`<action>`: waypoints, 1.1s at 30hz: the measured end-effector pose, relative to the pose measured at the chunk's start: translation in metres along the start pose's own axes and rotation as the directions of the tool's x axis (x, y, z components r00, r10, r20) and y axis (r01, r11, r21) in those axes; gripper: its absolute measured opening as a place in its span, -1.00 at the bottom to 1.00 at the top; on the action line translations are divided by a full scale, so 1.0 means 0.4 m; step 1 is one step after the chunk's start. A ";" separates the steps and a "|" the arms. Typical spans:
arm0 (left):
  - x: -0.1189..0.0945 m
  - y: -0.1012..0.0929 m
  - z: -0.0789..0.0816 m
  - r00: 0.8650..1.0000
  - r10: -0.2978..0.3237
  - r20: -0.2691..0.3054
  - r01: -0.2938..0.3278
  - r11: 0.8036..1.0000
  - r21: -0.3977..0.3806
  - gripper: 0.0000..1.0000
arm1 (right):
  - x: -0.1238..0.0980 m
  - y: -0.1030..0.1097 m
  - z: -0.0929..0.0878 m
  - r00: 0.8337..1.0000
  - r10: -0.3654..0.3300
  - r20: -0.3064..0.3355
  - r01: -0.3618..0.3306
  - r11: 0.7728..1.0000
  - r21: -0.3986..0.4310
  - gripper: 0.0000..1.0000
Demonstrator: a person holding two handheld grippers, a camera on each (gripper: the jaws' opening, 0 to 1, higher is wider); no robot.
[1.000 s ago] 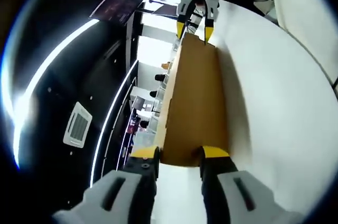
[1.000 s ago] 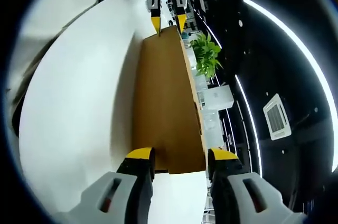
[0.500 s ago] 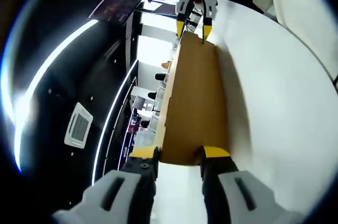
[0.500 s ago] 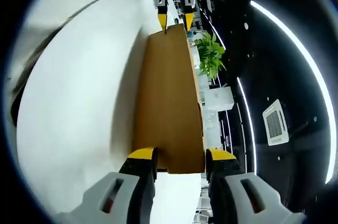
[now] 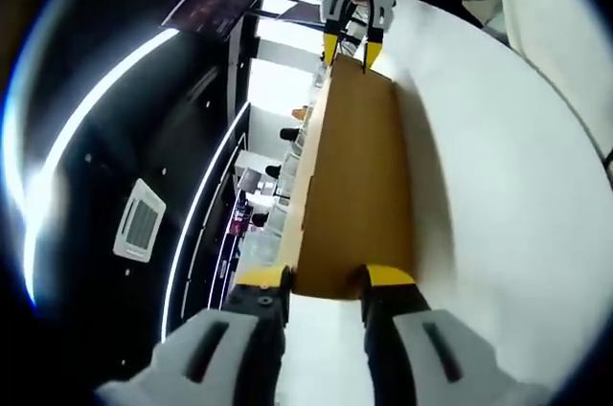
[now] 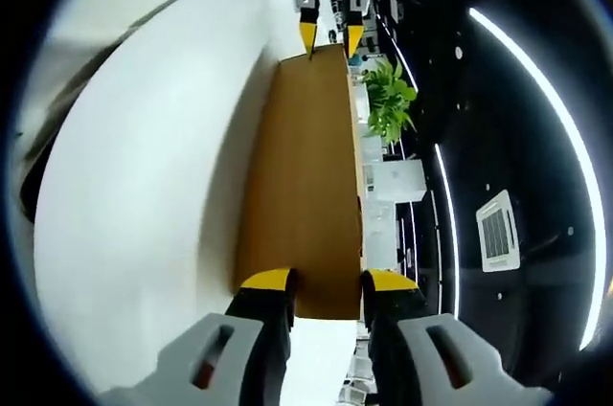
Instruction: Operate the shoe box by opening the lid, removing the specified soft item, and placing it in the target area until the item is outside and the box remains undamaged.
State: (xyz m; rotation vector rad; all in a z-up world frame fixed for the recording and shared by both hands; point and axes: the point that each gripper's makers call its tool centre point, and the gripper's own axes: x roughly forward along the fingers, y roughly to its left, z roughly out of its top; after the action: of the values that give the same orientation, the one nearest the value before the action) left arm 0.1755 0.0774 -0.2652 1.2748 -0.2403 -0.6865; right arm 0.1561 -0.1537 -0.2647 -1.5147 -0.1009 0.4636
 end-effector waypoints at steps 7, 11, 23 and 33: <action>-0.002 0.001 -0.001 1.000 0.005 0.002 -0.005 1.000 0.009 -0.41 | 0.000 -0.005 0.005 1.000 -0.001 -0.004 0.001 1.000 0.008 -0.44; -0.007 0.009 0.002 1.000 0.006 0.006 -0.006 1.000 0.005 -0.41 | -0.002 -0.010 0.006 1.000 -0.002 0.003 0.002 1.000 0.022 -0.44; -0.009 0.013 0.004 1.000 0.011 0.010 -0.011 1.000 0.006 -0.42 | -0.005 -0.016 0.008 1.000 0.004 0.011 -0.005 0.999 0.033 -0.44; -0.009 0.015 0.007 1.000 0.009 0.011 -0.009 1.000 -0.002 -0.42 | -0.006 -0.019 0.009 1.000 0.007 0.018 -0.008 0.999 0.039 -0.44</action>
State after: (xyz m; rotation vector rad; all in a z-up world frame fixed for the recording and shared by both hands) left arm 0.1732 0.0783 -0.2581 1.2674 -0.2545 -0.6860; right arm 0.1546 -0.1510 -0.2566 -1.4728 -0.0994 0.4828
